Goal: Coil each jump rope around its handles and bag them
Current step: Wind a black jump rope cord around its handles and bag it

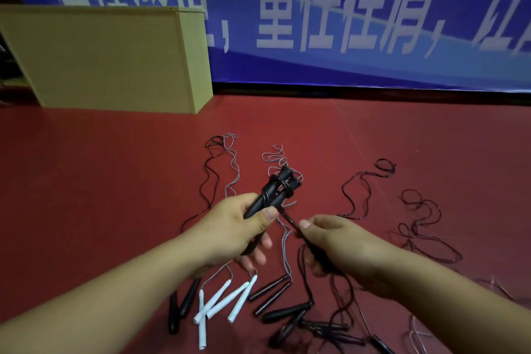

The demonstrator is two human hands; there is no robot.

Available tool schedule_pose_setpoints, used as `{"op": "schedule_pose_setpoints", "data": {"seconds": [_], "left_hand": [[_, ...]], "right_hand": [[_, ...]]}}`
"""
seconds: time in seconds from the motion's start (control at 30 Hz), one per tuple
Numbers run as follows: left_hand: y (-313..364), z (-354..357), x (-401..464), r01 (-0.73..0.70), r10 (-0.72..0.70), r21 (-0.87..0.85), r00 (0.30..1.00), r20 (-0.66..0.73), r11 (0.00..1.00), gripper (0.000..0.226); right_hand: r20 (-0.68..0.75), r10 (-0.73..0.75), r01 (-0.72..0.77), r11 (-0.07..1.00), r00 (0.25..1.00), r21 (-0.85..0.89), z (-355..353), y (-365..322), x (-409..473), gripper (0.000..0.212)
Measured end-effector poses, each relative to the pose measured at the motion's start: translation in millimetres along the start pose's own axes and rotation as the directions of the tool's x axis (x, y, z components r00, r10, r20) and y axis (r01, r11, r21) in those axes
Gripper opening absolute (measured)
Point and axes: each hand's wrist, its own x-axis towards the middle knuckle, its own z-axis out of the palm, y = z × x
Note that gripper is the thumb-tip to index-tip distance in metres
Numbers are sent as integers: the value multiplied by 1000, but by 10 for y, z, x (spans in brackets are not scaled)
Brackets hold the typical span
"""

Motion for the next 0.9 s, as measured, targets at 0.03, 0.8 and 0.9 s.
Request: {"op": "schedule_pose_setpoints", "data": {"seconds": [0.03, 0.8, 0.9], "left_hand": [[-15, -21, 18, 9, -8, 17, 1000, -25, 1000, 20], [-99, -219, 138, 30, 10, 133, 956, -292, 991, 14], [-98, -231, 141, 31, 12, 138, 953, -303, 990, 16]], "right_hand": [[1, -10, 10, 1000, 1000, -18, -1, 2, 0, 24], [-92, -254, 195, 889, 963, -413, -129, 33, 95, 16], [-101, -319, 214, 807, 943, -551, -153, -2, 76, 17]]}}
